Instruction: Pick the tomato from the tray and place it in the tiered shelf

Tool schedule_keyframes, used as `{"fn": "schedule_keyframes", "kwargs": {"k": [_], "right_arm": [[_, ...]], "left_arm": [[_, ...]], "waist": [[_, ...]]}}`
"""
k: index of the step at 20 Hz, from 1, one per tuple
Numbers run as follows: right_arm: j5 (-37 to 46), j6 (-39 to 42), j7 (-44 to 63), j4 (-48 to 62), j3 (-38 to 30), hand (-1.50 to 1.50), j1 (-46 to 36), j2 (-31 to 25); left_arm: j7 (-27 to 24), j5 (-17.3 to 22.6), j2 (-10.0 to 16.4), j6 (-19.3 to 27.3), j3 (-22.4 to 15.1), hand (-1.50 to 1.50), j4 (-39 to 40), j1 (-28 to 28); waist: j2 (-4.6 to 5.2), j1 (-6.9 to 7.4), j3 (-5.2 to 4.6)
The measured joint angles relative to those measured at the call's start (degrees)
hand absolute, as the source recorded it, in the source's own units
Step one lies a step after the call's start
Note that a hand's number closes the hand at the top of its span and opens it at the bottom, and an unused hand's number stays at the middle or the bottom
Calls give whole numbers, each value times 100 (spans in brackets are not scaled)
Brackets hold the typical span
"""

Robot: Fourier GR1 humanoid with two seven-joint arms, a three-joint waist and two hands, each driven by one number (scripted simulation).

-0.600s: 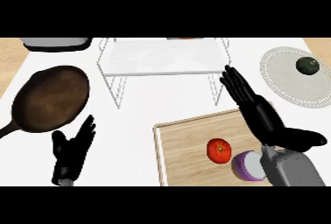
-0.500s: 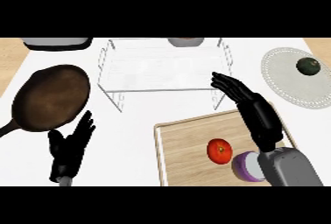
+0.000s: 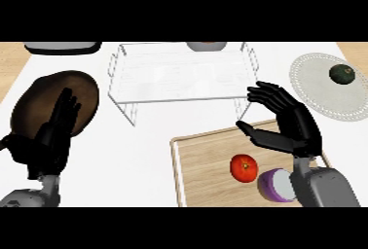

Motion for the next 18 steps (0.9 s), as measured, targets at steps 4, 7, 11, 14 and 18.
{"fn": "schedule_keyframes", "kwargs": {"k": [4, 7, 11, 14, 18], "right_arm": [[-337, 497, 316, -753, -153, -150, 224, -369], [-365, 954, 845, -1243, -95, -150, 185, -951], [-227, 1491, 1741, -1930, 193, -150, 97, -1720], [129, 1793, 2392, -2366, 522, -150, -86, -2227], [747, 2128, 3373, -2800, 979, -150, -555, -2793]], "left_arm": [[74, -66, -7, -32, 108, 0, -204, -20], [23, -131, -25, -2, 121, 0, -254, 67], [71, -142, -21, -8, 143, 0, -289, 73], [139, -128, -2, -28, 183, 0, -269, -12], [128, -154, -15, -61, 168, 0, -240, -44]], "waist": [[4, -9, -2], [-8, -25, -8], [-23, -48, -16], [-23, -44, -23], [-20, 11, -32]]}}
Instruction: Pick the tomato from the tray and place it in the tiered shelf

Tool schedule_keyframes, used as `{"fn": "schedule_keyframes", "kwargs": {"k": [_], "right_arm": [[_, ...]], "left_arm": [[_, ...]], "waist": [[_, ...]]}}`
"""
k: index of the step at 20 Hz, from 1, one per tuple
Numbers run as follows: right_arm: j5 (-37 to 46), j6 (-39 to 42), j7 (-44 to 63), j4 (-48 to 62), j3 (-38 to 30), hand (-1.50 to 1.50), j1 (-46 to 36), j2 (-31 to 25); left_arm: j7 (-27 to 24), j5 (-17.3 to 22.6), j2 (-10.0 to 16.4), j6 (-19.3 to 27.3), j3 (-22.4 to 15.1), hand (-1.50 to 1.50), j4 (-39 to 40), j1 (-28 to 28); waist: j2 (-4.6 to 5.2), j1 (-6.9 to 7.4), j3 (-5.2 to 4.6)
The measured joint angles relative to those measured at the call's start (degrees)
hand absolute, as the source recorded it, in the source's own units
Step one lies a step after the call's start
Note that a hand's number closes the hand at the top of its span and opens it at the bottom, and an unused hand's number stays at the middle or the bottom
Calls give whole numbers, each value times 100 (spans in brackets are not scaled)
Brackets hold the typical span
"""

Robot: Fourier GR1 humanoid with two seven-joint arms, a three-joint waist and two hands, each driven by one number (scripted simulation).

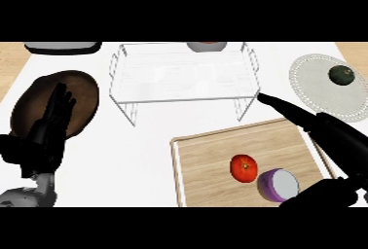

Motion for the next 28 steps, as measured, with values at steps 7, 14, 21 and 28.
{"fn": "schedule_keyframes", "kwargs": {"k": [7, 14, 21, 28], "right_arm": [[900, 111, 1941, -350, 1183, -150, -809, 273], [1912, 131, 2261, 312, 2125, -150, -1120, 689], [2488, 278, 2398, 711, 2527, -150, -969, 661], [2996, 402, 2199, 818, 2429, -150, -506, 886]], "left_arm": [[-13, -81, -68, -30, -20, 0, -53, 47], [14, -106, -143, -61, 50, 0, -101, 41], [102, -134, -126, -131, 135, 0, -160, 56], [-22, -256, -289, -241, 223, 0, -56, 132]], "waist": [[19, 60, 8], [33, 64, 16], [33, 25, 21], [38, 9, 25]]}}
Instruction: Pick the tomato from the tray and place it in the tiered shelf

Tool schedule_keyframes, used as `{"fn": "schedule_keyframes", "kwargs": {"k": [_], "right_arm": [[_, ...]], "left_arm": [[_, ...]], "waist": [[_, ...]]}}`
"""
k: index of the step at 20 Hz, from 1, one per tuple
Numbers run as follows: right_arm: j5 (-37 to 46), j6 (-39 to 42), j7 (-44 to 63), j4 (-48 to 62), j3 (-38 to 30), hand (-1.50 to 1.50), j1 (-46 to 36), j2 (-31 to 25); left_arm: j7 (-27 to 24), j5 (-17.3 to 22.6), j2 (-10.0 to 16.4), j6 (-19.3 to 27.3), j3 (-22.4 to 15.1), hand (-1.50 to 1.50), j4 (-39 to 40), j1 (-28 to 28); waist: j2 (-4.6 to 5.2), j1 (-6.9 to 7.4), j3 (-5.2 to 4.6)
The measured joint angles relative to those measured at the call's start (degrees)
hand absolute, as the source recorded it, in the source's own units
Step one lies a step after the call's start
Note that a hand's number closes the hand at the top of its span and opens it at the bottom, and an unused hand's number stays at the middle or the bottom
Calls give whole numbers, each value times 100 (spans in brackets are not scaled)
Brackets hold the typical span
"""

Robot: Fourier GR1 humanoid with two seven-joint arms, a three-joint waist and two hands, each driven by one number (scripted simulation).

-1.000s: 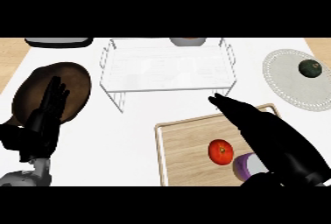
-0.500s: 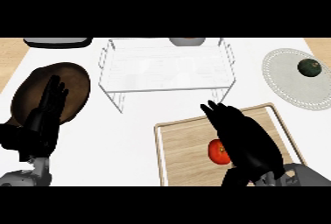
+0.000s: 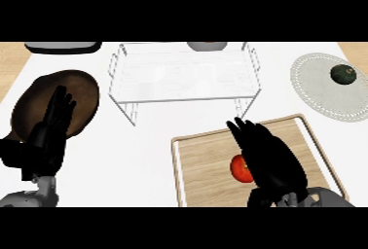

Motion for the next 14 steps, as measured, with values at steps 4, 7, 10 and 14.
{"fn": "schedule_keyframes", "kwargs": {"k": [4, 7, 10, 14], "right_arm": [[331, 69, -321, 398, -131, -150, 183, 160], [530, 157, -441, 504, -217, -150, 348, 272], [752, 217, -640, 431, -374, -150, 661, 226], [1139, 132, -1028, 800, -510, -150, 827, 485]], "left_arm": [[-67, -39, -69, -106, 102, 0, 84, -43], [97, -142, -164, -75, 84, 0, 16, -116], [168, -275, -263, -60, 98, 0, 28, -181], [95, -323, -342, -213, 169, 0, -27, -29]], "waist": [[6, 5, 2], [5, 2, 2], [5, -8, 3], [5, 3, 2]]}}
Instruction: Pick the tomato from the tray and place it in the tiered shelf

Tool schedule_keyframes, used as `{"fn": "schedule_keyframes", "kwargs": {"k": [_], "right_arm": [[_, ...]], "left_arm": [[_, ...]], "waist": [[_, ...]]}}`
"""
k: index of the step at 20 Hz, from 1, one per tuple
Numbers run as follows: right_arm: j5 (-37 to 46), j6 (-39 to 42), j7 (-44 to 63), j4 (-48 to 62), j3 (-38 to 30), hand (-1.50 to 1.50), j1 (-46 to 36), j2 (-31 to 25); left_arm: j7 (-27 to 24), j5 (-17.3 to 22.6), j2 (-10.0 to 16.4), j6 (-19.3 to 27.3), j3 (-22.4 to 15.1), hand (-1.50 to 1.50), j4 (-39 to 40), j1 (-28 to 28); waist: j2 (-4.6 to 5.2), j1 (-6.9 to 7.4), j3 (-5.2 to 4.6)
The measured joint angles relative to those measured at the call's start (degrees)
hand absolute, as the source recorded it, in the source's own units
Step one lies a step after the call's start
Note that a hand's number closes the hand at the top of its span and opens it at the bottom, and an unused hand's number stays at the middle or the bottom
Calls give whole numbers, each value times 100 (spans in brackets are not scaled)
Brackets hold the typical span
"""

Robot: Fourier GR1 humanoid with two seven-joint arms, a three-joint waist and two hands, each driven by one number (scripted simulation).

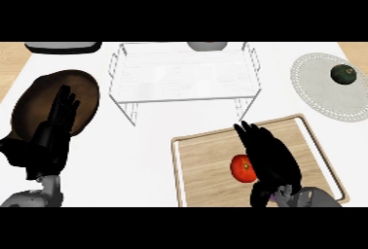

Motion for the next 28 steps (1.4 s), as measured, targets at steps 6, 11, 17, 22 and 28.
{"fn": "schedule_keyframes", "kwargs": {"k": [6, 11, 17, 22, 28], "right_arm": [[534, -51, -490, 340, -159, -150, 197, 352], [830, -66, -818, 813, -331, -150, 215, 712], [1108, 100, -1120, 1075, -387, 150, 287, 893], [1546, -114, -1594, 1189, -324, 150, 202, 799], [2279, -286, -937, 1336, 112, 150, 124, 1428]], "left_arm": [[263, -52, -10, -188, 181, 0, -389, 175], [230, -146, -98, -301, 342, 0, -136, -68], [341, -234, -203, -385, 398, 0, -251, -39], [190, -213, -213, -541, 491, 0, -268, 121], [256, -251, -258, -557, 548, 0, -176, -20]], "waist": [[0, 8, 0], [3, 2, 1], [-35, 3, -40], [-60, 14, -58], [-65, 4, -95]]}}
